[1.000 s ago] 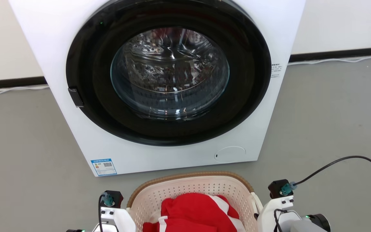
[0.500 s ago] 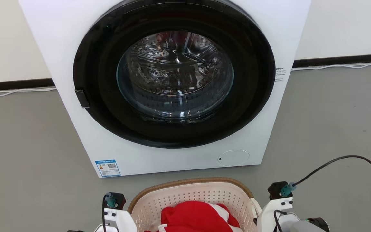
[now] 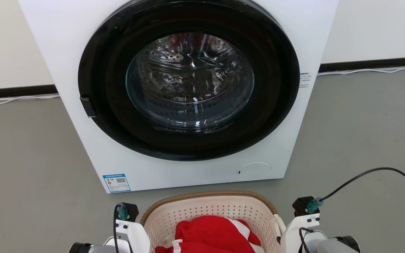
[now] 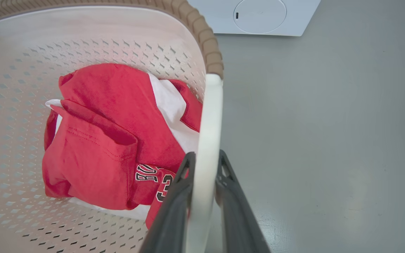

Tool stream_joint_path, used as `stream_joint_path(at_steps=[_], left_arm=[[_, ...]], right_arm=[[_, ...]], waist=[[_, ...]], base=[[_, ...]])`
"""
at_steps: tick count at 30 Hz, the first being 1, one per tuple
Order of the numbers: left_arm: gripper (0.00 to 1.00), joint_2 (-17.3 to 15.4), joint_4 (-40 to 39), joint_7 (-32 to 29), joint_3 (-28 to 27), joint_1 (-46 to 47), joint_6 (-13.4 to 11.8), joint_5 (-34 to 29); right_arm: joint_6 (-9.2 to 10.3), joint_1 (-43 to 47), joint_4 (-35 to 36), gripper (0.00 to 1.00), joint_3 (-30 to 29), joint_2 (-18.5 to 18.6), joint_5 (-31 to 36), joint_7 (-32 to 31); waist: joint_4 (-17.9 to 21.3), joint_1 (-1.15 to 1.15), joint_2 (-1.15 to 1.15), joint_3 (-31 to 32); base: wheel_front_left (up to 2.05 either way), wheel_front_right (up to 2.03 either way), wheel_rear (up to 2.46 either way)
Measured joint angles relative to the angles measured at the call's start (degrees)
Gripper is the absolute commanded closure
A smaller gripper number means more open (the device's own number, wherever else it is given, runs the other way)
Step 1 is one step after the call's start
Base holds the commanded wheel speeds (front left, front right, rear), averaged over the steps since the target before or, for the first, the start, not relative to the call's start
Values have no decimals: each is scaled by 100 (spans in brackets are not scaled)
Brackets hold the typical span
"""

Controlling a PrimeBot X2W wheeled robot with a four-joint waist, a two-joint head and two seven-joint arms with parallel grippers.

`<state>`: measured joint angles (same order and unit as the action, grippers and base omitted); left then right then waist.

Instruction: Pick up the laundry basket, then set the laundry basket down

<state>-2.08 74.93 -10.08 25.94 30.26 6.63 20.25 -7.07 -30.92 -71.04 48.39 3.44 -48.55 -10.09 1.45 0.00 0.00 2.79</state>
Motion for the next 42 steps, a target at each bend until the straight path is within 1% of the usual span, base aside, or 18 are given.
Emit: stream_joint_path(at_steps=[14, 42], left_arm=[[100, -7, 7, 0, 119, 77, 0, 91], [100, -45, 5, -49, 319, 77, 1, 276]], right_arm=[[0, -186, -51, 100, 213, 8, -211, 10], [0, -198, -101, 100, 563, 4, -603, 53]], waist=[[37, 0, 0, 29], [-41, 0, 0, -31]], base=[[0, 0, 0], [0, 0, 0]])
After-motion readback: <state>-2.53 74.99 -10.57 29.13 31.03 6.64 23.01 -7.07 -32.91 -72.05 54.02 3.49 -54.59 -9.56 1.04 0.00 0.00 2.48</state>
